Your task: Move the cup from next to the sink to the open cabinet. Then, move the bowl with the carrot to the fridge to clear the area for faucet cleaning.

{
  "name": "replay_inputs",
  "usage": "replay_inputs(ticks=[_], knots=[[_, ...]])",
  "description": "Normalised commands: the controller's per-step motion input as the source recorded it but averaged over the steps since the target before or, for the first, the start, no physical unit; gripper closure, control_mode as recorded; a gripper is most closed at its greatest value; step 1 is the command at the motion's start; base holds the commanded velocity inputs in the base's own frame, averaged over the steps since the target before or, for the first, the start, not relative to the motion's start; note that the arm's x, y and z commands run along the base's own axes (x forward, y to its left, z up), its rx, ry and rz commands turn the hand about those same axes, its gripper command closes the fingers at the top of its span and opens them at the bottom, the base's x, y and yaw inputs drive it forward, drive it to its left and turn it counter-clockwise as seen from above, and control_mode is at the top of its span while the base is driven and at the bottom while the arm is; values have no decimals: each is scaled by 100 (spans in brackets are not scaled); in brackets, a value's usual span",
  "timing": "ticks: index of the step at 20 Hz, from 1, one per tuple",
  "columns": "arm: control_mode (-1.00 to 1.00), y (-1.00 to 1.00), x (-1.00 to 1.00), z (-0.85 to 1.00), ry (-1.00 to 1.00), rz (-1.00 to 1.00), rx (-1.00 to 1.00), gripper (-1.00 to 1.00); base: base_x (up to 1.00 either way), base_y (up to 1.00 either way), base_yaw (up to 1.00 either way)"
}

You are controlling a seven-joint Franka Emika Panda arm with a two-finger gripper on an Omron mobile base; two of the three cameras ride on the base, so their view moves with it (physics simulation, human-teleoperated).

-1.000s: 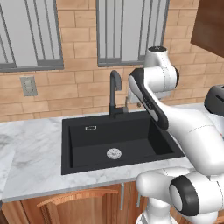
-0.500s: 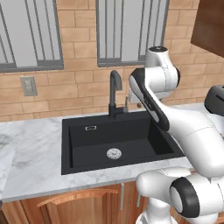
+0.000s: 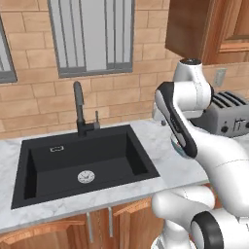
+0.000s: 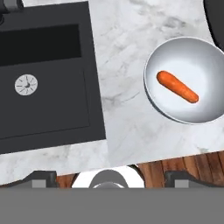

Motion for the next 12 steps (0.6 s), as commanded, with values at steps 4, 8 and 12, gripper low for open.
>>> replay_inputs(ticks=[4,8,12], knots=[[100,0,0,0,0,0,0,-100,6,-99,-24],[100,0,0,0,0,0,0,-100,4,-63,-8],[-100,-28,1,-38,0,0,7,-100,0,0,0]])
